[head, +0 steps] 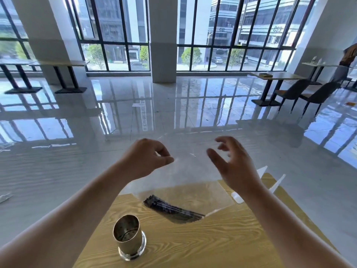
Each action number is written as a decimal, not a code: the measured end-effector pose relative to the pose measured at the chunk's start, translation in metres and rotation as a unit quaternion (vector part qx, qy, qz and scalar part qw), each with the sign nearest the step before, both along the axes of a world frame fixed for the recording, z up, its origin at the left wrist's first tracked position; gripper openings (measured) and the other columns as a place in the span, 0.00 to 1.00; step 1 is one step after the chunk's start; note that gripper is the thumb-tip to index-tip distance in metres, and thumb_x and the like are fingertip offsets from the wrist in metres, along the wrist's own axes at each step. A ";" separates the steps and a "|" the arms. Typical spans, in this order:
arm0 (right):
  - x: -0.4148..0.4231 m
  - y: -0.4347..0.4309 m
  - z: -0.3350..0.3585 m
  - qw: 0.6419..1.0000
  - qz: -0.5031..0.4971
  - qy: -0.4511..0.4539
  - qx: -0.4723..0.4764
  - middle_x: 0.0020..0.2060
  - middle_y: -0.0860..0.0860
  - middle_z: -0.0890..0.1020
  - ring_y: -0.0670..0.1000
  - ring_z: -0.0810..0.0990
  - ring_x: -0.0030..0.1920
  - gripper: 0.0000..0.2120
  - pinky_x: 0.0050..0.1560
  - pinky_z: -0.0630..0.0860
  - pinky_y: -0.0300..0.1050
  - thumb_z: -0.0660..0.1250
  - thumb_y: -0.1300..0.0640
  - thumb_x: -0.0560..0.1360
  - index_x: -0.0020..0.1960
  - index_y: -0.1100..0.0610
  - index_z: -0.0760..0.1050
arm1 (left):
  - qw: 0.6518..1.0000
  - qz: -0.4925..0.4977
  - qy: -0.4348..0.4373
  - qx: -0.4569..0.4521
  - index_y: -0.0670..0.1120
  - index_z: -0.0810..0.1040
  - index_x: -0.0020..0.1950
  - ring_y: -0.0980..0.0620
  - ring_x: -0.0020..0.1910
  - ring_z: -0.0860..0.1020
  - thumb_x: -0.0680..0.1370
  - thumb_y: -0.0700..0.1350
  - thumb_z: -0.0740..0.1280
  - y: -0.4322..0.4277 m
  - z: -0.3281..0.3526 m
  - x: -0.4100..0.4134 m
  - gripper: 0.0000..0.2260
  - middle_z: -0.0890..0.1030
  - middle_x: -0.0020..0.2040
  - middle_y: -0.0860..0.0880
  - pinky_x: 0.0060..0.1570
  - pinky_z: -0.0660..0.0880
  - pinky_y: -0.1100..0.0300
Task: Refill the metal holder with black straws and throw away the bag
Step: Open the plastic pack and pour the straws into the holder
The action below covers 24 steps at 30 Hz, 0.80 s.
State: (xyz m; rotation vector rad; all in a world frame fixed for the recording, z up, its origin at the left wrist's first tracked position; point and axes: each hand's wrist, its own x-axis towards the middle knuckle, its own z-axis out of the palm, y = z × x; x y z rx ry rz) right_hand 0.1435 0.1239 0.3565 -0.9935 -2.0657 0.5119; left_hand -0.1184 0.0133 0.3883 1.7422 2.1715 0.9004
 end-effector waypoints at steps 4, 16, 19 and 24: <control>0.039 -0.013 -0.062 0.985 -0.078 0.101 -0.119 0.57 0.45 0.80 0.51 0.81 0.60 0.32 0.54 0.76 0.51 0.63 0.24 0.71 0.67 0.41 0.69 | 0.998 0.000 -0.056 0.013 0.56 0.84 0.35 0.65 0.25 0.75 0.72 0.52 0.81 -0.013 0.017 -0.009 0.09 0.82 0.29 0.62 0.29 0.70 0.67; -0.004 -0.012 -0.139 0.787 0.040 0.271 -0.553 0.71 0.60 0.77 0.60 0.77 0.71 0.42 0.58 0.77 0.54 0.75 0.41 0.70 0.78 0.57 0.66 | 0.976 0.017 -0.213 0.036 0.43 0.87 0.42 0.50 0.31 0.76 0.73 0.48 0.80 -0.040 0.030 -0.027 0.09 0.86 0.36 0.41 0.36 0.72 0.59; -0.024 -0.010 -0.143 0.733 0.076 0.307 -0.602 0.69 0.57 0.80 0.60 0.77 0.69 0.33 0.57 0.75 0.54 0.75 0.52 0.73 0.76 0.53 0.71 | 0.972 0.021 -0.229 0.044 0.45 0.88 0.42 0.36 0.43 0.83 0.72 0.51 0.80 -0.048 0.027 -0.036 0.09 0.88 0.39 0.43 0.50 0.80 0.46; -0.056 -0.014 -0.144 0.710 0.091 0.279 -0.640 0.62 0.56 0.83 0.58 0.81 0.61 0.13 0.54 0.76 0.54 0.67 0.60 0.84 0.68 0.54 0.74 | 0.961 0.028 -0.270 0.053 0.45 0.88 0.44 0.51 0.39 0.85 0.64 0.58 0.79 -0.062 0.023 -0.053 0.19 0.88 0.39 0.44 0.46 0.77 0.55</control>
